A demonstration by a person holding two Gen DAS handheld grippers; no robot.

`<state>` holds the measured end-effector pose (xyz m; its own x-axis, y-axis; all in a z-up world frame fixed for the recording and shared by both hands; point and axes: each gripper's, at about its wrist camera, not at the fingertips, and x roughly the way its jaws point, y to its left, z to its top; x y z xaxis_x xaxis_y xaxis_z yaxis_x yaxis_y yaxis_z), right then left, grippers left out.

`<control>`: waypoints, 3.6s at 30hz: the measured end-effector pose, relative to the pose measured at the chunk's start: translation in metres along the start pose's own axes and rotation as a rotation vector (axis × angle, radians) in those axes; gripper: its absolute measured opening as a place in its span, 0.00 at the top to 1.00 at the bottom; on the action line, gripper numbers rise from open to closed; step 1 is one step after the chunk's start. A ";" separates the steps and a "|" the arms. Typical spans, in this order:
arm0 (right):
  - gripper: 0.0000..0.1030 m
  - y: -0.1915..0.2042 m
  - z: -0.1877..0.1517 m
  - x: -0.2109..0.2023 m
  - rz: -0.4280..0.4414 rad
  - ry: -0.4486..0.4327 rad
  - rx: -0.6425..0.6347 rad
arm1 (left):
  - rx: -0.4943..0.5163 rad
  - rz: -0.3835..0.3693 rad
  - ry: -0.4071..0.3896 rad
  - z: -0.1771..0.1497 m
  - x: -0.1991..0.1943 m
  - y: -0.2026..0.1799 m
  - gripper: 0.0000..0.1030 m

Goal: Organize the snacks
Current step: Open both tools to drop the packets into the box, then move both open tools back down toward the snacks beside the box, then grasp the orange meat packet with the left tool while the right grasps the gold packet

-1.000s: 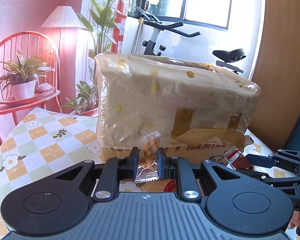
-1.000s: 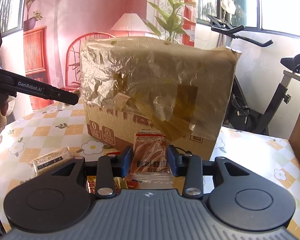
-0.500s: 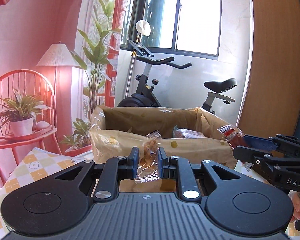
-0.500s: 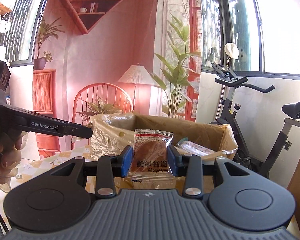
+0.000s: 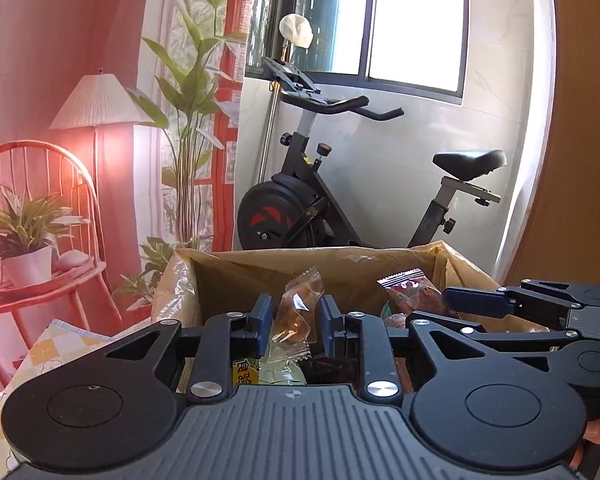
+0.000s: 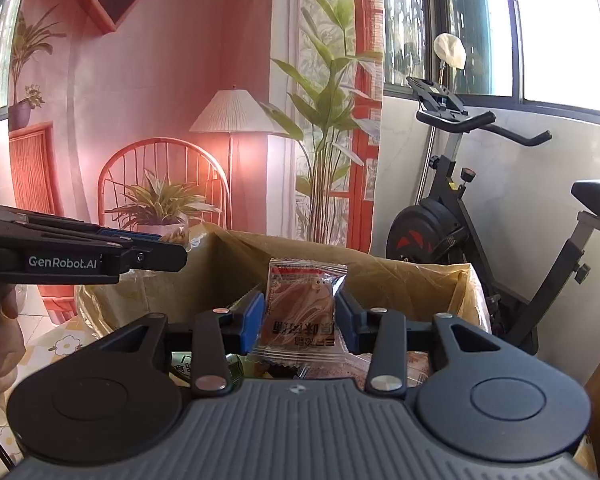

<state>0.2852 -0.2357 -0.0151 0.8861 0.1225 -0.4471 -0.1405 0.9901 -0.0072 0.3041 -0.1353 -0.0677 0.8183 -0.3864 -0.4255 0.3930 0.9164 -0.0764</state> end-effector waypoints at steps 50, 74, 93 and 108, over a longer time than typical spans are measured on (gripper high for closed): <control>0.21 0.012 -0.154 -0.105 0.051 0.123 0.140 | -0.170 0.155 0.200 -0.162 -0.117 0.050 0.40; 0.24 0.067 -0.188 -0.021 0.070 0.396 0.007 | -0.121 0.148 0.240 -0.178 -0.114 0.045 0.40; 0.27 0.041 -0.211 -0.095 0.028 0.420 0.169 | -0.111 0.071 0.289 -0.198 -0.101 0.030 0.40; 0.13 0.062 -0.213 -0.058 -0.098 0.470 0.059 | -0.115 0.062 0.288 -0.201 -0.105 0.031 0.40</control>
<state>0.1313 -0.1960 -0.1801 0.5966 -0.0030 -0.8025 -0.0285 0.9993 -0.0249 0.1464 -0.0450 -0.2066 0.6802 -0.2990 -0.6693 0.2830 0.9494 -0.1365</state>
